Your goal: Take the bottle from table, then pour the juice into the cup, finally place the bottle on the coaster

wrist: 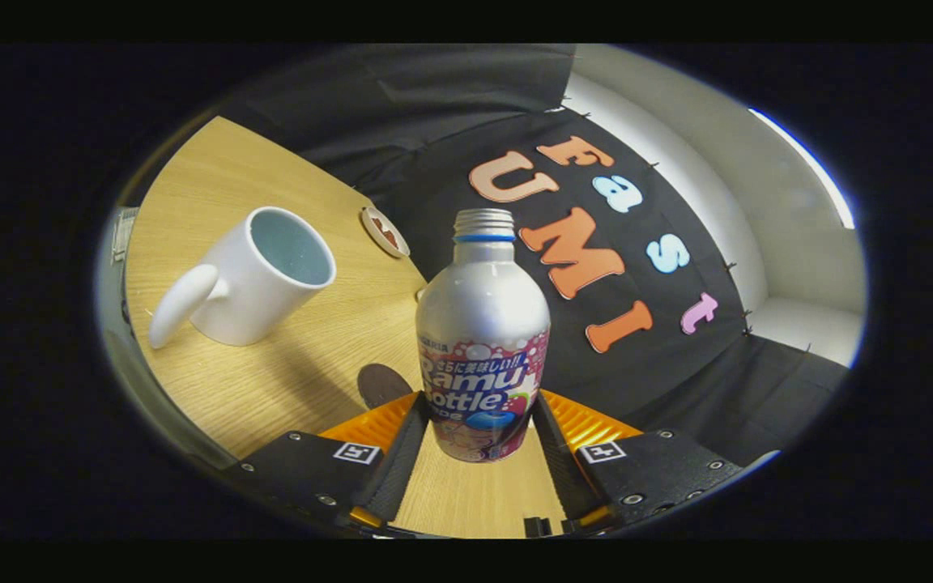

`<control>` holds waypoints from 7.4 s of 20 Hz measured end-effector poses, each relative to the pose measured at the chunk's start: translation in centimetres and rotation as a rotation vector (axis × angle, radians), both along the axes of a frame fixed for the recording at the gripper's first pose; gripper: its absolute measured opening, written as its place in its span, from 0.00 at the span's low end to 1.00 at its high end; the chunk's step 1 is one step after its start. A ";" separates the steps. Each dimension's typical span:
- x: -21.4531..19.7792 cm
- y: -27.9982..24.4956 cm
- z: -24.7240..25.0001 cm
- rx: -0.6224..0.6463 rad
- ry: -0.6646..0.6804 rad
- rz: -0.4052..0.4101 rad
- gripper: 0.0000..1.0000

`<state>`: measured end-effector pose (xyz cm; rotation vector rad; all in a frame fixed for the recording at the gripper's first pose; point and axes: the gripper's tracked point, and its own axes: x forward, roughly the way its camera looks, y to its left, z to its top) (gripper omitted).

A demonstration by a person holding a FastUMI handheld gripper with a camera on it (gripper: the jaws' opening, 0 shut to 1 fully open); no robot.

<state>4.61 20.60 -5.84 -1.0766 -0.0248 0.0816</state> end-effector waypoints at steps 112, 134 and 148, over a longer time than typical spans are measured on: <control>1.1 5.0 6.2 -1.042 -0.103 0.175 0.74; 0.6 6.1 6.6 -1.044 -0.070 0.170 0.74; 2.3 2.5 2.8 -0.284 0.175 0.086 0.74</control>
